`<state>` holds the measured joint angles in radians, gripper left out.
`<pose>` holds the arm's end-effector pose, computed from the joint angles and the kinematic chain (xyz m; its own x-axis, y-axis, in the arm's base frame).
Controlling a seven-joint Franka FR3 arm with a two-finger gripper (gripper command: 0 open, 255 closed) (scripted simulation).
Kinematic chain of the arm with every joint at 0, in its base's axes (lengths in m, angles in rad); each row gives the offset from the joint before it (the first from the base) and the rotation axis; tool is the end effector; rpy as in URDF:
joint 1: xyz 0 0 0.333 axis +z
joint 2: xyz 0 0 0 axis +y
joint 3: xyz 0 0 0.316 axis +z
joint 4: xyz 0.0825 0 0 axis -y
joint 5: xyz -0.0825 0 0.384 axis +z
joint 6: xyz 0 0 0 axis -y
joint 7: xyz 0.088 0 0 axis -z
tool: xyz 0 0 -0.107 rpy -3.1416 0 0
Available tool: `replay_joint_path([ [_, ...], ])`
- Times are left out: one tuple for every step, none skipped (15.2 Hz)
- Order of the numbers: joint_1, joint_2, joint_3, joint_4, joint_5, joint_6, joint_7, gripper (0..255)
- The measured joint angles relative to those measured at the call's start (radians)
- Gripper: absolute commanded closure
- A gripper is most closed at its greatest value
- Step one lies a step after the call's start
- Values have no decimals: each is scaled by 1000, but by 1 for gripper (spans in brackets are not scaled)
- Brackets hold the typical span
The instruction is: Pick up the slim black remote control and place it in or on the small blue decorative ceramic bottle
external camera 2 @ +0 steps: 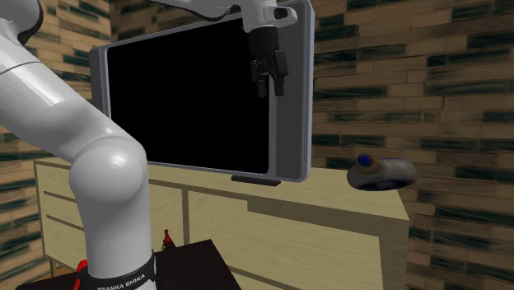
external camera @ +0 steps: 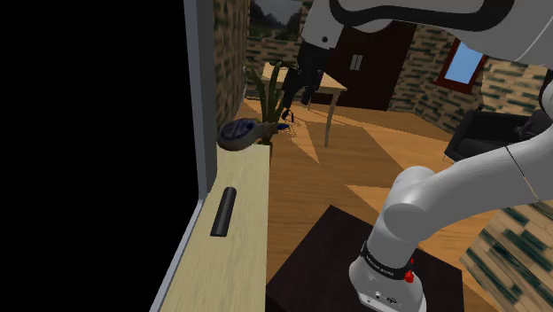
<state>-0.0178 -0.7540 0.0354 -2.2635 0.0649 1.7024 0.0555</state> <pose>0.3289 0.0161 0.6374 0.9807 -0.0514 0.1887 -0.0425 -0.9978 -0.0511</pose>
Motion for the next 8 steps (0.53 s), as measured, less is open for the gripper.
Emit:
replay_joint_path([
  [0, 0, 0, 0, 0, 0, 0, 0],
  [-3, -5, 9, -14, 5, 6, 20, 0],
  [-8, -11, 25, -35, 13, 19, 52, 0],
  [-12, -14, 46, -55, 25, 33, 93, 0],
  [-17, -17, 69, -79, 38, 50, 139, 0],
  [-20, -16, 96, -102, 53, 71, 188, 0],
  [-25, -15, 118, -117, 66, 83, 233, 0],
  [-30, -19, 140, -141, 80, 100, 278, 0],
])
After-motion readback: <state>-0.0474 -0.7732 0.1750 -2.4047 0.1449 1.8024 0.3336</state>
